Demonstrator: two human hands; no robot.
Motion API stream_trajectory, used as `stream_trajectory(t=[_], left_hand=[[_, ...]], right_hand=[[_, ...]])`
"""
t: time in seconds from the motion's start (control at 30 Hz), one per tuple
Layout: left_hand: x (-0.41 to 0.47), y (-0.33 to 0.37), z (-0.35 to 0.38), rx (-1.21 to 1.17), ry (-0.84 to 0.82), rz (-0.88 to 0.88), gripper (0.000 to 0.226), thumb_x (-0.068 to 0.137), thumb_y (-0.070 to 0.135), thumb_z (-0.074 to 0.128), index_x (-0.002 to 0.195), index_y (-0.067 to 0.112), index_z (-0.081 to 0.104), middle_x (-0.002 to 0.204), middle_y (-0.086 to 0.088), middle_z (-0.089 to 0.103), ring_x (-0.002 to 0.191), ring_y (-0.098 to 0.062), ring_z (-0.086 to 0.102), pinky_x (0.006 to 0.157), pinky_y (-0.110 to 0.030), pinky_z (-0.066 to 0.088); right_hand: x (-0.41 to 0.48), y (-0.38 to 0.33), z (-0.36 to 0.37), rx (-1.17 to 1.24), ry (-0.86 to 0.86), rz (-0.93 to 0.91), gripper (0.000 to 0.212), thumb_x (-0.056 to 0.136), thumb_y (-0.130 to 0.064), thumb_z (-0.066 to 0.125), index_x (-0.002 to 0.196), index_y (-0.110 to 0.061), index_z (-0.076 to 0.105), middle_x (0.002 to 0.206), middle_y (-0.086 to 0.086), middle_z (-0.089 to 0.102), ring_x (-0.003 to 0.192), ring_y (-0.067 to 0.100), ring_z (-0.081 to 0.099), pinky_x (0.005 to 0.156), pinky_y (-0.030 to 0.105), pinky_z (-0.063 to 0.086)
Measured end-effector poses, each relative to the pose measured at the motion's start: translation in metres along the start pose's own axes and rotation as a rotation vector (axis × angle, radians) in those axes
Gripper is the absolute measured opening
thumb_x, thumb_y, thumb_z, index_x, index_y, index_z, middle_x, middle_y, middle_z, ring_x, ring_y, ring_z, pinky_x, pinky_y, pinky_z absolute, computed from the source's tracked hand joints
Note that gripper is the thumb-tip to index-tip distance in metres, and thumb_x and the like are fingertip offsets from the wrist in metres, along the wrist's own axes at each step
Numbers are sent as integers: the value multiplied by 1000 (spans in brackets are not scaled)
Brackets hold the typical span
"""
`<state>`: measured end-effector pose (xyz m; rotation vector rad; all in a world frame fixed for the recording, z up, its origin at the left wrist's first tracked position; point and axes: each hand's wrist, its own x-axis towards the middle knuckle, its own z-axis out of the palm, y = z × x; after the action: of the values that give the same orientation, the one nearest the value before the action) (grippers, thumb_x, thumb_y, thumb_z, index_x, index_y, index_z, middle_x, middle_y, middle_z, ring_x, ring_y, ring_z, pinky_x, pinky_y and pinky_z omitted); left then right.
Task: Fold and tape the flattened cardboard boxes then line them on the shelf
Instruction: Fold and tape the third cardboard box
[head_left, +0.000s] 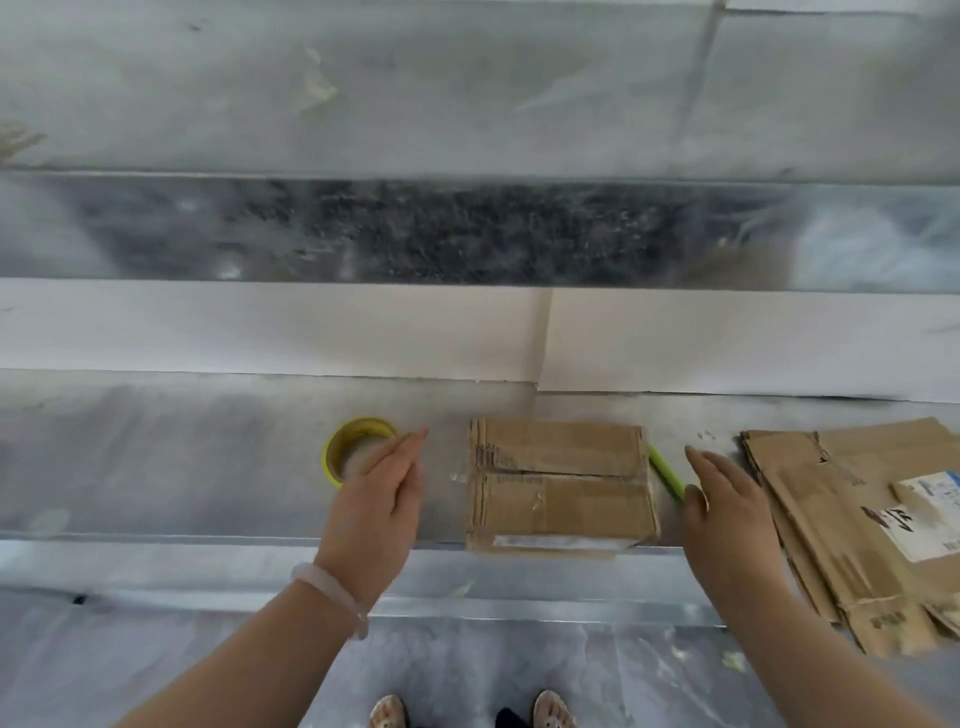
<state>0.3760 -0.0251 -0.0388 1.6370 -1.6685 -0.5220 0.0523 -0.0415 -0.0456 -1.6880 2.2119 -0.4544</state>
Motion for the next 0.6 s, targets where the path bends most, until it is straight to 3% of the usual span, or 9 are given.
stream_trajectory(t=[0.07, 0.13, 0.23, 0.27, 0.33, 0.4, 0.5, 0.6], left_hand=[[-6, 34, 18, -286, 4, -231, 39, 101, 14, 41, 140, 18, 45, 125, 10, 53, 110, 10, 48, 92, 1, 30], [-11, 56, 42, -505, -37, -413, 45, 102, 18, 37, 147, 17, 31, 140, 11, 42, 120, 12, 40, 96, 1, 27], [-11, 70, 67, -465, -45, -473, 59, 99, 36, 40, 152, 25, 15, 147, 10, 35, 132, -2, 36, 114, -25, 26], [-5, 71, 70, -467, -25, -524, 64, 97, 43, 45, 152, 27, 17, 147, 10, 37, 134, -7, 36, 115, -33, 27], [11, 71, 74, -433, 8, -664, 77, 83, 64, 53, 148, 28, 30, 141, 8, 45, 129, -15, 45, 110, -40, 36], [23, 78, 75, -242, 1, -714, 84, 63, 78, 53, 131, 29, 49, 123, 3, 51, 113, -21, 53, 101, -40, 43], [25, 86, 79, -39, 36, -662, 56, 67, 68, 65, 108, 32, 54, 104, 4, 46, 102, -20, 51, 96, -32, 42], [24, 80, 80, -71, 42, -616, 53, 77, 57, 65, 119, 27, 55, 112, 1, 51, 105, -17, 51, 96, -31, 43]], right_hand=[[-10, -23, -10, 395, 0, 59, 43, 103, -20, 39, 146, -23, 42, 142, -1, 50, 128, 16, 46, 106, 30, 35], [-23, -48, -14, 578, -115, 92, 44, 104, -29, 37, 148, -26, 38, 145, -4, 48, 131, 12, 43, 106, 25, 29], [-27, -73, -13, 636, -277, 146, 59, 101, -45, 39, 154, -25, 24, 151, -2, 38, 137, 19, 38, 104, 25, 28], [-22, -78, -14, 642, -285, 167, 62, 98, -49, 44, 152, -24, 26, 146, -1, 44, 131, 21, 44, 102, 28, 33], [-9, -84, -15, 667, -268, 225, 60, 90, -53, 57, 138, -22, 38, 114, -5, 56, 99, 18, 58, 80, 29, 45], [1, -88, -14, 684, -243, 280, 57, 81, -55, 69, 118, -24, 39, 90, -13, 51, 76, 9, 55, 63, 29, 46], [4, -87, -9, 597, -183, 264, 57, 73, -54, 76, 107, -31, 36, 83, -17, 49, 78, 15, 59, 74, 36, 54], [5, -81, -4, 590, -161, 225, 48, 78, -50, 74, 107, -30, 41, 84, -18, 52, 79, 15, 60, 74, 35, 53]])
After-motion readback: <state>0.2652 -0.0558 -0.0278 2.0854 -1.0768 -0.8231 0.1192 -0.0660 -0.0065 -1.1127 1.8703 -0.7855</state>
